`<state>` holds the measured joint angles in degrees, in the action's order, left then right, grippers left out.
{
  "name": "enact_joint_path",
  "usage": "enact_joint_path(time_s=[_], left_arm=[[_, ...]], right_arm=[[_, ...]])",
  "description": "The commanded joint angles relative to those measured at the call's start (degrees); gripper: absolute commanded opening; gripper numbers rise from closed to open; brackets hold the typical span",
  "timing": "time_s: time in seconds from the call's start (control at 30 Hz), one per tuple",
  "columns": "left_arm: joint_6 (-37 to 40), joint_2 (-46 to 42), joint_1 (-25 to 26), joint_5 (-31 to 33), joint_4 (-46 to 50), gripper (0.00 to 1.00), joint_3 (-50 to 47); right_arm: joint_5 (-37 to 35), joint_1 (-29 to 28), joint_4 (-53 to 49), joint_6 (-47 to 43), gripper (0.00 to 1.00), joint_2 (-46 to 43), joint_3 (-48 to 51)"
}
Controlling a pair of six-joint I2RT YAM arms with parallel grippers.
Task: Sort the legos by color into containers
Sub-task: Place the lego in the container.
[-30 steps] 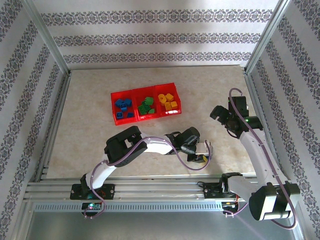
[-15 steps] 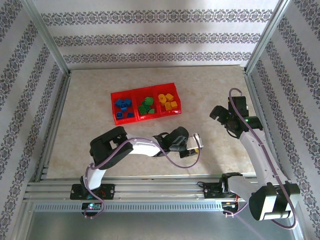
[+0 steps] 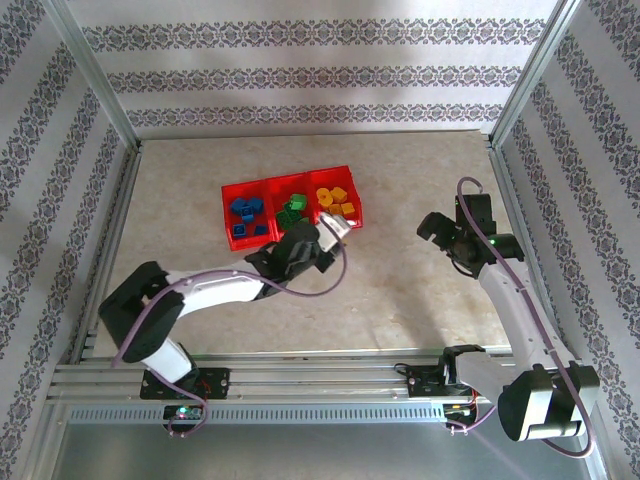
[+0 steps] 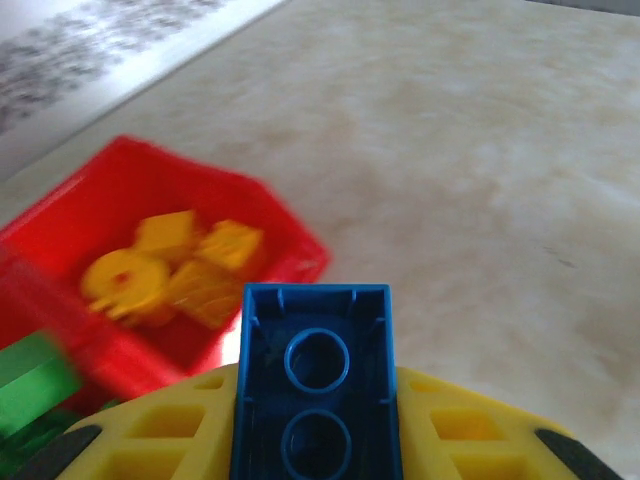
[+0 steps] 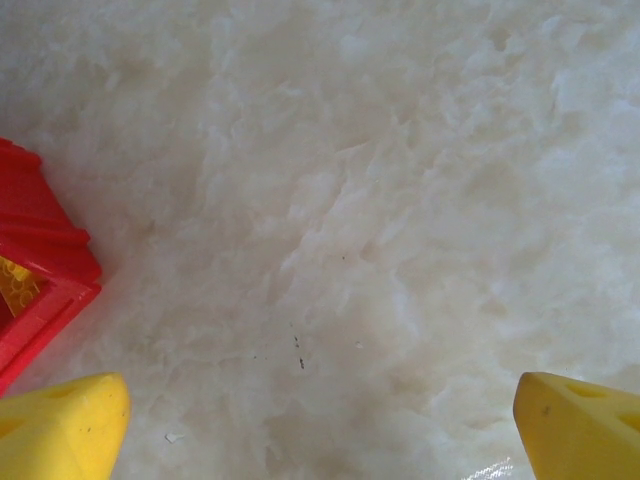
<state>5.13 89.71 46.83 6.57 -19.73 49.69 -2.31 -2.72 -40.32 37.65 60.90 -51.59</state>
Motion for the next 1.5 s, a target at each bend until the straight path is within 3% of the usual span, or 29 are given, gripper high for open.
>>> enact_joint_path(time_s=[0.0, 0.33, 0.73, 1.3, 1.47], left_arm=[[-6.0, -5.2, -3.6, 6.3, 5.9, 0.2, -1.9], [-18.4, -13.6, -15.0, 10.3, 20.0, 0.2, -2.4], [-25.9, -7.8, -23.7, 6.2, 23.0, 0.2, 0.3], [-28.6, 5.8, -27.1, 3.8, 21.8, 0.21, 7.1], [-28.9, 6.5, -27.1, 4.3, 21.9, 0.26, 7.2]], right_arm=[[1.5, 0.4, 1.1, 0.9, 0.98, -0.6, 1.4], [1.8, -1.4, 2.0, 1.6, 0.98, -0.6, 1.8], [0.8, -3.3, 2.3, 2.0, 0.98, 0.5, 1.1], [-0.1, -3.8, 2.3, 2.2, 0.98, 1.1, 0.8], [-0.1, -3.8, 2.3, 2.0, 0.98, 1.3, 0.4]])
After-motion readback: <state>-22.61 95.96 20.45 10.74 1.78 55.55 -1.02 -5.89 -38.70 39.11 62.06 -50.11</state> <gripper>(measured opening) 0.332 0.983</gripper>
